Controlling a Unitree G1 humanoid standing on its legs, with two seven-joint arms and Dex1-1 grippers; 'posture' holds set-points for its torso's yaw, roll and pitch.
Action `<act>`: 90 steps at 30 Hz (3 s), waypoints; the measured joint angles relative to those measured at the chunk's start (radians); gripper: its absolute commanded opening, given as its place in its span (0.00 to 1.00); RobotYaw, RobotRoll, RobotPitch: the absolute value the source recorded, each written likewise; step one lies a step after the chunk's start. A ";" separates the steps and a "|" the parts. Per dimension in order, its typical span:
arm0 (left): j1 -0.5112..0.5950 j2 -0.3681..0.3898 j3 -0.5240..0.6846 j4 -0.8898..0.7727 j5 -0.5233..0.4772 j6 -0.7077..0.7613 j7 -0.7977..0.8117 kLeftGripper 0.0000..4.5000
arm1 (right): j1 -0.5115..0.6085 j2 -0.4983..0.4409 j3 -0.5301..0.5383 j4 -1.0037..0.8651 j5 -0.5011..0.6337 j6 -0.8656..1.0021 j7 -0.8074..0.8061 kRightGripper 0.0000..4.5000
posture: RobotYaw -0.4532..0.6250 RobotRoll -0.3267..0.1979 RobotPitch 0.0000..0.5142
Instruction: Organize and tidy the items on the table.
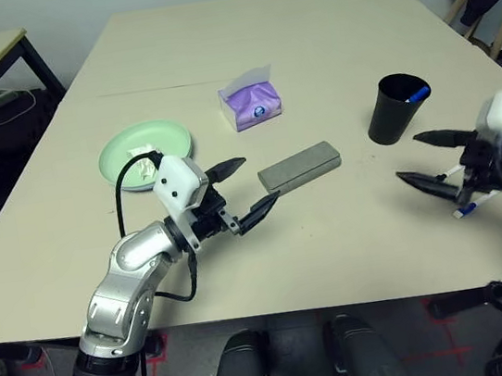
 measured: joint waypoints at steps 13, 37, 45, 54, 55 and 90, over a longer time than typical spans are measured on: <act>-0.013 0.004 -0.004 0.003 0.000 0.004 -0.004 0.99 | -0.301 -0.164 0.402 0.187 -0.378 -0.338 0.466 1.00 | 0.42 0.62 0.21; -0.031 0.003 -0.005 0.021 0.002 0.008 -0.004 0.99 | -0.408 -0.062 0.602 0.445 -0.758 -1.004 0.595 1.00 | 0.43 0.62 0.23; -0.032 0.003 -0.005 0.028 0.003 0.008 0.002 0.99 | -0.393 -0.058 0.621 0.499 -0.819 -1.156 0.589 1.00 | 0.44 0.62 0.24; -0.033 0.003 -0.005 0.029 0.004 0.008 0.002 1.00 | -0.356 -0.045 0.613 0.503 -0.878 -1.177 0.522 0.96 | 0.44 0.62 0.24; -0.033 0.003 -0.005 0.029 0.004 0.008 0.002 1.00 | -0.350 -0.045 0.609 0.501 -0.884 -1.177 0.510 0.91 | 0.44 0.62 0.24; -0.054 0.003 -0.005 0.037 0.013 0.008 -0.002 1.00 | -0.331 0.019 0.507 0.408 -0.706 -0.898 0.567 0.09 | 0.43 0.62 0.21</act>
